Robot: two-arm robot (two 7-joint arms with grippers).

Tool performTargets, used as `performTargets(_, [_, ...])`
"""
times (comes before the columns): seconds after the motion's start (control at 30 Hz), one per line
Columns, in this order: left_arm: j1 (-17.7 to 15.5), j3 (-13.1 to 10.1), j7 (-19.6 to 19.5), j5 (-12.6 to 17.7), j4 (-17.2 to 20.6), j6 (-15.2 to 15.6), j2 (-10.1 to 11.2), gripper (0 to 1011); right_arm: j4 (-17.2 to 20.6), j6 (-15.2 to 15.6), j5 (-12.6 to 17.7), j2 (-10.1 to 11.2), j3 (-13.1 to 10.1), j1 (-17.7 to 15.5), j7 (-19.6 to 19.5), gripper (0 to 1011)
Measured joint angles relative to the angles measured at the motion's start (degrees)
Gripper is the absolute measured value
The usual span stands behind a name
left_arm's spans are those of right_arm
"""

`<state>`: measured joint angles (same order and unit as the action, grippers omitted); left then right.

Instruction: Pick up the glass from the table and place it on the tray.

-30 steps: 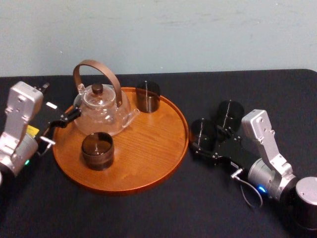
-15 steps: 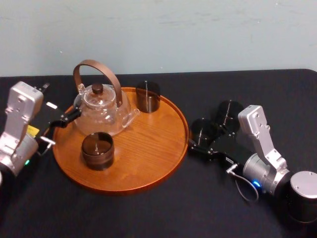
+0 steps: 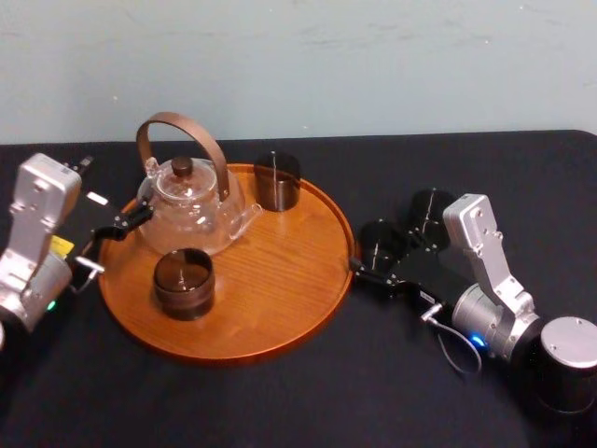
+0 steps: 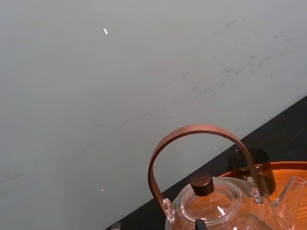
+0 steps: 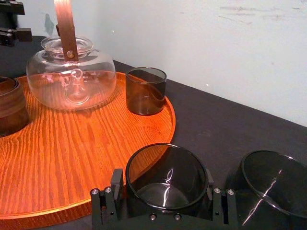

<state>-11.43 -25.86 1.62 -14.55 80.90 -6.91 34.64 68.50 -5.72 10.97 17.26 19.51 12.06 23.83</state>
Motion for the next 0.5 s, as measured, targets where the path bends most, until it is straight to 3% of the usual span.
performTargets(0.37, [0.0, 0.0, 0.0, 0.0, 0.0, 0.0, 0.0, 1001, 0.05, 0.0, -0.04, 0.06, -0.02, -0.06, -0.04, 1002])
performTargets(0.5, [0.0, 0.0, 0.0, 0.0, 0.0, 0.0, 0.0, 1001, 0.07, 0.0, -0.03, 0.08, -0.06, -0.07, -0.07, 929])
